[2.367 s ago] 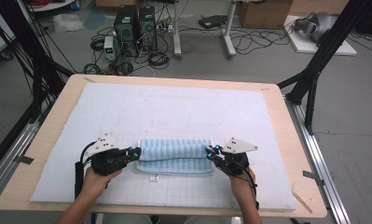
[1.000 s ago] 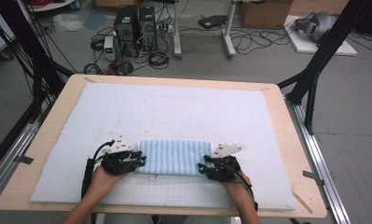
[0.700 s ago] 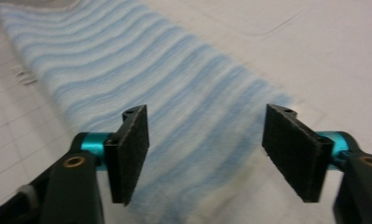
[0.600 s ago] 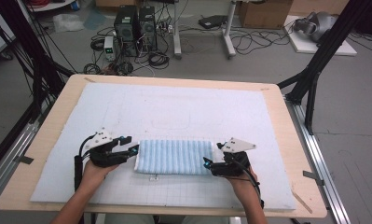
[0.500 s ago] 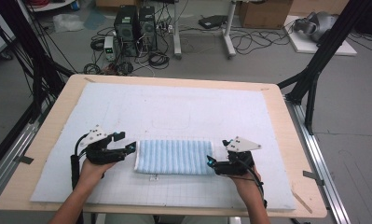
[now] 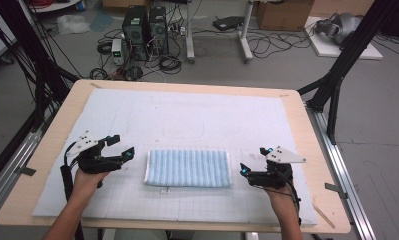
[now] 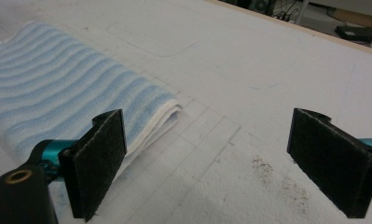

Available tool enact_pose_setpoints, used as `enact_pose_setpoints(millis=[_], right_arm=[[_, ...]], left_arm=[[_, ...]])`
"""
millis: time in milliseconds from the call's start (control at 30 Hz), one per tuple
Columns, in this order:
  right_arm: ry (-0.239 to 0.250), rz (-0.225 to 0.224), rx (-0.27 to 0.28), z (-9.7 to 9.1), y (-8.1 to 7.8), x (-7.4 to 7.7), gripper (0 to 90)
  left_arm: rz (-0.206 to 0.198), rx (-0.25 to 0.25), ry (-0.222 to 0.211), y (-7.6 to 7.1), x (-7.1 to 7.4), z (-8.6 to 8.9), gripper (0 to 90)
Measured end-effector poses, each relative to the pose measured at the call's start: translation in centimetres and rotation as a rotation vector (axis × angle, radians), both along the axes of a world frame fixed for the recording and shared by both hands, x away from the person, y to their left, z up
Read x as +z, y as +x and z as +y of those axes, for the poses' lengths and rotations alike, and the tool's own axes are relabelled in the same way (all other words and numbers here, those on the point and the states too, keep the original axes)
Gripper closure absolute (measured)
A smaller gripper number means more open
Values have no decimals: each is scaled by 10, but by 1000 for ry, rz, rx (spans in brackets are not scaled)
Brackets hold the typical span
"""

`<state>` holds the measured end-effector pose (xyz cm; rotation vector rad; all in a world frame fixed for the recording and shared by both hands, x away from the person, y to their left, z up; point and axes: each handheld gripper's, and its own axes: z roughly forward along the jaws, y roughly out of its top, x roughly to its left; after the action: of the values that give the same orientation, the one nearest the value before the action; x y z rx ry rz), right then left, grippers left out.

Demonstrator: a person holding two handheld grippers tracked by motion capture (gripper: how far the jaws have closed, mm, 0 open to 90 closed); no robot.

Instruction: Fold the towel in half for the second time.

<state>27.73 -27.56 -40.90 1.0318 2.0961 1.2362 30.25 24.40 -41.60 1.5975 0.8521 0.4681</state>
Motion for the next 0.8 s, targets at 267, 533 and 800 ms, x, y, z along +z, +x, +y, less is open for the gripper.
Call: enact_pose_setpoints(millis=[267,533,800], right_arm=[[14,-25,-25,-7,-5,6,110],[13,-24,-26,-6,-4,6,110],[12,-23,-28,-6,-3,6,110]], left_arm=[[-10,14,-4,-6,2,6,193],[-12,18,-4,-6,2,8,198],[-10,19,-1,-7,2,8,202]])
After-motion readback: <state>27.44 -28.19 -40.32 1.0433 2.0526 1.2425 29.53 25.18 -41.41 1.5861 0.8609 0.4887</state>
